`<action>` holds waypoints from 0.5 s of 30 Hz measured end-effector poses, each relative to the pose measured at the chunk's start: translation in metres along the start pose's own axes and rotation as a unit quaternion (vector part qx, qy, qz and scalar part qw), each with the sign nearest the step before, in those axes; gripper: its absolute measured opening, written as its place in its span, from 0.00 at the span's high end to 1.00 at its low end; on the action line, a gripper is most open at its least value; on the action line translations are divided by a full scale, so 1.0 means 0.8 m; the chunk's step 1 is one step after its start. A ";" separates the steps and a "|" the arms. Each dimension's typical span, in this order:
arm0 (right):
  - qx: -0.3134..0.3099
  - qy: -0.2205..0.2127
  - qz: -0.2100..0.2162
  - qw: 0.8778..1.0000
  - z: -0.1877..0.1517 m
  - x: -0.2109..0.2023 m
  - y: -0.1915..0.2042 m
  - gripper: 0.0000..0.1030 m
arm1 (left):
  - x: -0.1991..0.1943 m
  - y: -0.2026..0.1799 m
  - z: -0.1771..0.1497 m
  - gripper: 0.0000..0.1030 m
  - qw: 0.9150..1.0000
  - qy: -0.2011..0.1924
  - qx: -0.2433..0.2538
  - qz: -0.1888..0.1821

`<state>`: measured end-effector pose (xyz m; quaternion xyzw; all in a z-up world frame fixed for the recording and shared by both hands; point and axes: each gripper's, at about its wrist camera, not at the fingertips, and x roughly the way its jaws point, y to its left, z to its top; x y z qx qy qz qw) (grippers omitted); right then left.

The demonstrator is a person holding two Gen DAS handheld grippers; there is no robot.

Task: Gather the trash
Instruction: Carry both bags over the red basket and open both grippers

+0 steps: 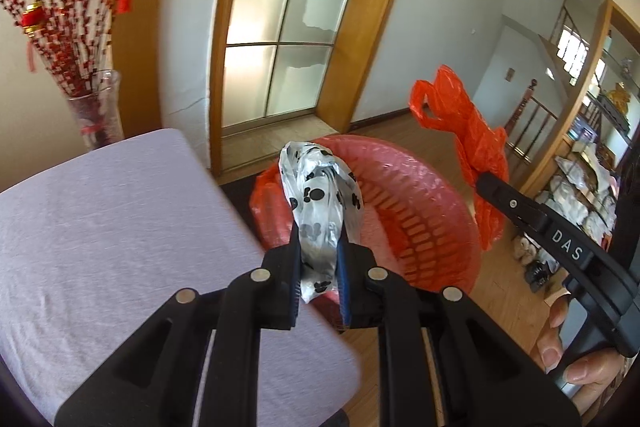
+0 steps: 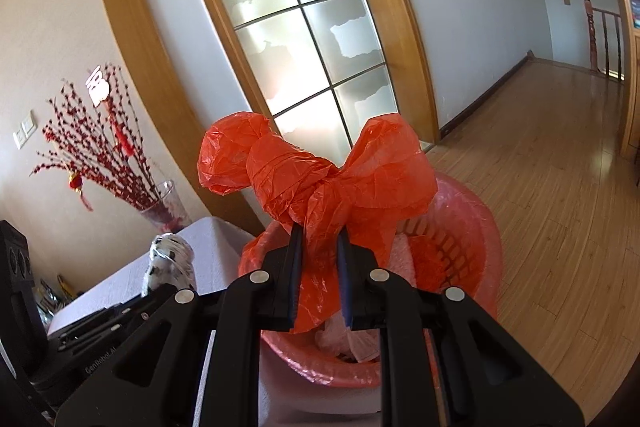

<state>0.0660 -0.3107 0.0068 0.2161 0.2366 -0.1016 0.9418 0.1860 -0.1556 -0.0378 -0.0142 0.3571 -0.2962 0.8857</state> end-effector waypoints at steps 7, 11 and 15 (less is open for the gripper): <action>0.034 -0.004 0.010 0.999 0.015 0.011 -0.025 0.80 | 0.047 -0.025 0.011 0.84 0.999 0.022 0.006 -0.039; 0.056 -0.005 0.020 0.998 0.023 0.024 -0.041 0.63 | 0.074 -0.029 0.013 0.71 0.998 0.037 -0.003 -0.050; 0.069 -0.002 0.016 0.997 0.021 0.024 -0.053 0.56 | 0.093 -0.026 0.009 0.59 0.998 0.046 -0.013 -0.050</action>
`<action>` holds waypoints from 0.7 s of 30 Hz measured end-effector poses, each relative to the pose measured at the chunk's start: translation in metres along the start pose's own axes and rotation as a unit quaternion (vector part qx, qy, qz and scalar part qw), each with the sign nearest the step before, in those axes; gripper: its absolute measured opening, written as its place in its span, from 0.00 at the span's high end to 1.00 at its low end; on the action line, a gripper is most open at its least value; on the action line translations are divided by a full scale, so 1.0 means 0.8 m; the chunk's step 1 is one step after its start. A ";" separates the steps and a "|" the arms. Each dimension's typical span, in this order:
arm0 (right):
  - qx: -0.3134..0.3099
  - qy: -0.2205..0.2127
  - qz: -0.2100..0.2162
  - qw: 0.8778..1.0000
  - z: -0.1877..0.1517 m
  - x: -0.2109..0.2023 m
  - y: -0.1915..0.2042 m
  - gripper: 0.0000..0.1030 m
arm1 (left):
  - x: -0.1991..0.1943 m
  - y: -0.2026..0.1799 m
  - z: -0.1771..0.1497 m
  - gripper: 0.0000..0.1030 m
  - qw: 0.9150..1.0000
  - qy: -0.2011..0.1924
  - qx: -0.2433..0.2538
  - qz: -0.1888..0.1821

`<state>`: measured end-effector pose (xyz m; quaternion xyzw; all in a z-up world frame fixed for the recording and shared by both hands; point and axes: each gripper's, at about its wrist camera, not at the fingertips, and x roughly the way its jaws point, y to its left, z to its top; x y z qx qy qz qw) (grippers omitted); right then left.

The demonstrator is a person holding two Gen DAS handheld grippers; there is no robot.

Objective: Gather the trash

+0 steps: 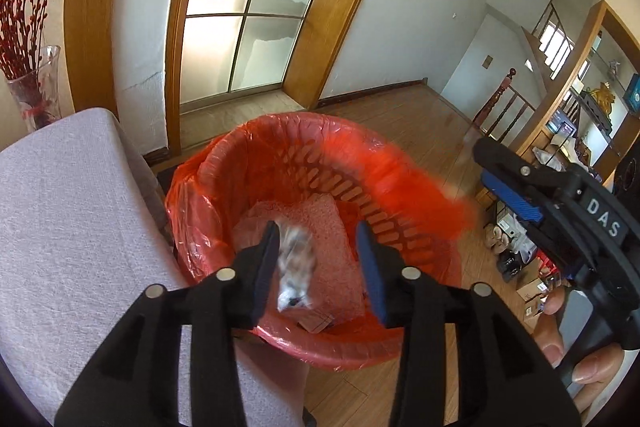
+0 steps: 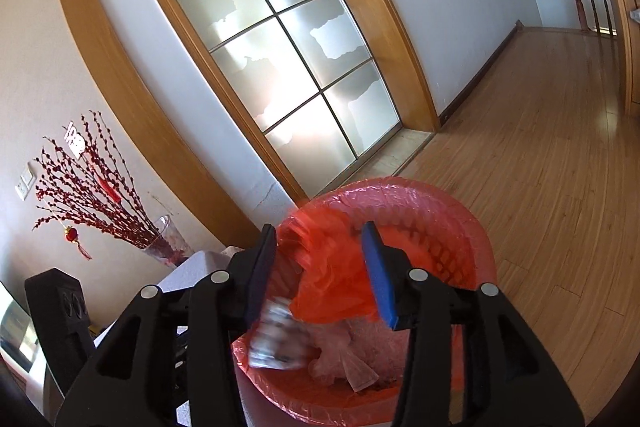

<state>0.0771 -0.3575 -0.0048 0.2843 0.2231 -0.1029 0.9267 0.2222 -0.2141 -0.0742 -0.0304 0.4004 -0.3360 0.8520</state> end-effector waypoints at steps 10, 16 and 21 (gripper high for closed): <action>-0.095 -0.028 -0.078 0.992 -0.030 -0.043 0.036 0.11 | -0.073 0.011 -0.044 0.22 0.993 -0.065 0.020 0.096; -0.189 -0.065 -0.123 0.972 -0.071 -0.087 0.081 0.02 | -0.158 0.013 -0.086 0.05 0.976 -0.127 0.031 0.177; -0.221 -0.085 -0.133 0.963 -0.101 -0.117 0.106 0.02 | -0.218 0.017 -0.125 0.04 0.958 -0.156 0.036 0.239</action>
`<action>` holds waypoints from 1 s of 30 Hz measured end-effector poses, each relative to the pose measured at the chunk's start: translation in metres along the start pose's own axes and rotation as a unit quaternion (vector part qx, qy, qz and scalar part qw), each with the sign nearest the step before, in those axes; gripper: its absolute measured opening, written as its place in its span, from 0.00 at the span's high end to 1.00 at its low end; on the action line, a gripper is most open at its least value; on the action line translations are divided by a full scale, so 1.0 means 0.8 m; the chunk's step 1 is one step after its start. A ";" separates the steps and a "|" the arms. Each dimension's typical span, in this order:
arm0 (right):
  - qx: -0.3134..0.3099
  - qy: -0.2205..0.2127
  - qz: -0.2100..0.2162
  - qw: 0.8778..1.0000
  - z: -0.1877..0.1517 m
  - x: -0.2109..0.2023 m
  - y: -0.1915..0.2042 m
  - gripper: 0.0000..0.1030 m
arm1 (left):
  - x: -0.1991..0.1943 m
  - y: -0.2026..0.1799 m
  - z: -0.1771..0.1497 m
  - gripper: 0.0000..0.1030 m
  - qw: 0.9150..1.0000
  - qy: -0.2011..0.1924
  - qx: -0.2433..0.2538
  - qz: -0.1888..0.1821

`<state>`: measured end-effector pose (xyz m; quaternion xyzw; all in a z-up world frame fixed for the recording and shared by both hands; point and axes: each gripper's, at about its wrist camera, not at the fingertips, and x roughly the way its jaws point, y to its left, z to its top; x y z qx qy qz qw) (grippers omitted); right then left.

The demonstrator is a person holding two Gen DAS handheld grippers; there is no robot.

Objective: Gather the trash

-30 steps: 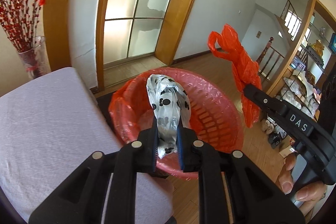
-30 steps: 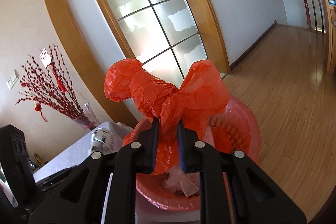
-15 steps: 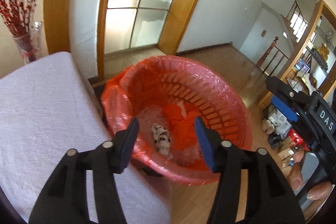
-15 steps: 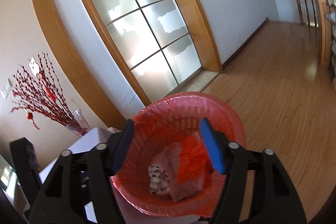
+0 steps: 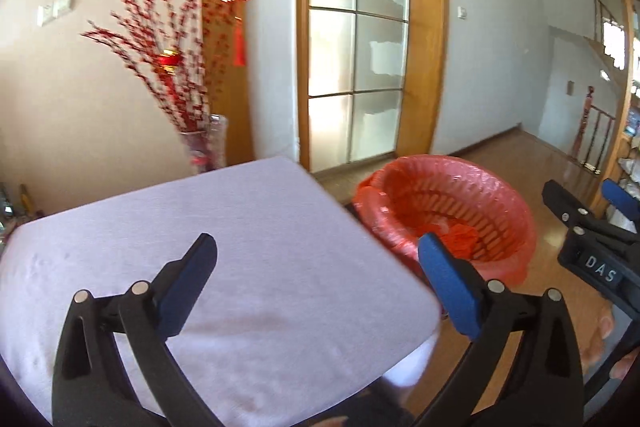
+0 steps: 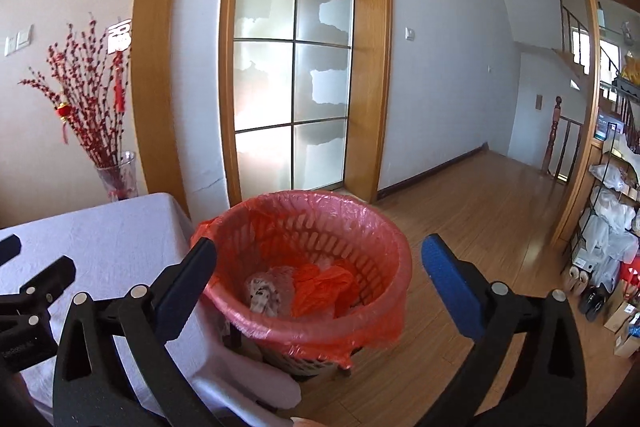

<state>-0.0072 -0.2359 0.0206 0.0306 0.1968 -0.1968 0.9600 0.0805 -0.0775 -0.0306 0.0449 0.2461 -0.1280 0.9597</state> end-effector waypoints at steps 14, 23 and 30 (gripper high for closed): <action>-0.024 -0.018 0.024 0.999 -0.025 -0.068 0.041 0.02 | -0.093 0.052 -0.043 0.04 0.994 -0.023 -0.036 0.102; -0.019 -0.011 0.020 1.000 -0.037 -0.083 0.043 0.02 | -0.121 0.059 -0.054 0.04 0.992 -0.029 -0.056 0.105; -0.017 0.005 0.020 1.000 -0.049 -0.084 0.042 0.02 | -0.123 0.060 -0.060 0.04 0.992 -0.023 -0.065 0.106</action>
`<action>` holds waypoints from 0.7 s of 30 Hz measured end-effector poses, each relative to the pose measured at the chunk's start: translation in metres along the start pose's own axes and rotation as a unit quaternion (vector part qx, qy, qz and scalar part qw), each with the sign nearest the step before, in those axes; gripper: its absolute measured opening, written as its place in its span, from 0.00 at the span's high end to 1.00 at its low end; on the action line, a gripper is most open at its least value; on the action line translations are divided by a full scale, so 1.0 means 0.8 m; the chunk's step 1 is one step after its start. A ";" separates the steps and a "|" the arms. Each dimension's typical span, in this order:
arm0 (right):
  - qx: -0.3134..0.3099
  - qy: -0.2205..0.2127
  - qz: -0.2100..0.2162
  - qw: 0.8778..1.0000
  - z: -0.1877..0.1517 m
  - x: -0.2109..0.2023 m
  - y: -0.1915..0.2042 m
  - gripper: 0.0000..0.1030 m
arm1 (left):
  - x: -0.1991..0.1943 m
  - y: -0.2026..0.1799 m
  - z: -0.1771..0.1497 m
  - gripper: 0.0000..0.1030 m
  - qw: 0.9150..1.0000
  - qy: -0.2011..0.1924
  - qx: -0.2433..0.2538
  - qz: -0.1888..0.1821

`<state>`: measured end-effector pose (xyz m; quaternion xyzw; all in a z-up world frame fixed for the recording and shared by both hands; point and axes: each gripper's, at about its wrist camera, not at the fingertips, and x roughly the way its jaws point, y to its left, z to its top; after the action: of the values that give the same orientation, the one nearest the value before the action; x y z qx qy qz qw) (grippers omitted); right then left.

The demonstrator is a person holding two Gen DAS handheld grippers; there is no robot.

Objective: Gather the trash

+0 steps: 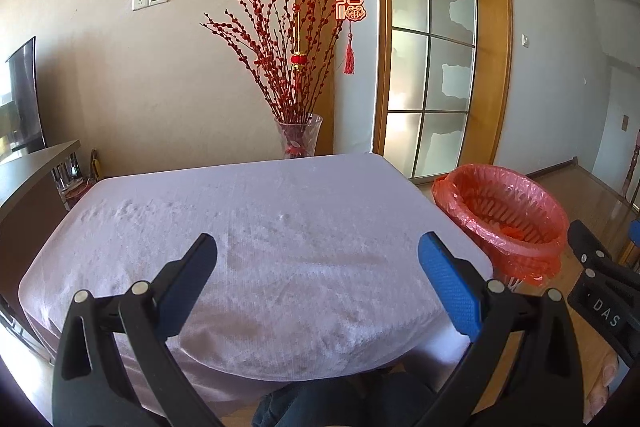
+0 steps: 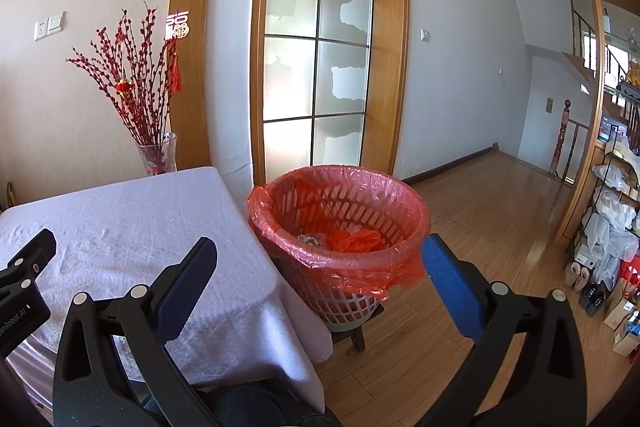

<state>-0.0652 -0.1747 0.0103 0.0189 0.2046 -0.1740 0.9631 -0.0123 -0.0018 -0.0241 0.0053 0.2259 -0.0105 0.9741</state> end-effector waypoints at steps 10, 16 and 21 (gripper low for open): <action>-0.004 0.007 0.005 1.000 -0.006 -0.003 0.003 0.02 | -0.003 0.001 -0.003 0.04 1.000 0.002 -0.005 0.003; -0.003 0.009 0.006 1.000 -0.006 -0.003 0.002 0.02 | -0.004 0.003 -0.003 0.04 1.000 -0.001 -0.006 0.004; -0.004 0.012 0.007 1.000 -0.005 -0.001 0.002 0.02 | -0.003 0.001 -0.003 0.04 1.000 0.000 -0.006 0.002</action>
<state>-0.0672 -0.1723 0.0068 0.0189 0.2170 -0.1664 0.9617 -0.0155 -0.0012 -0.0255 0.0001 0.2260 -0.0076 0.9741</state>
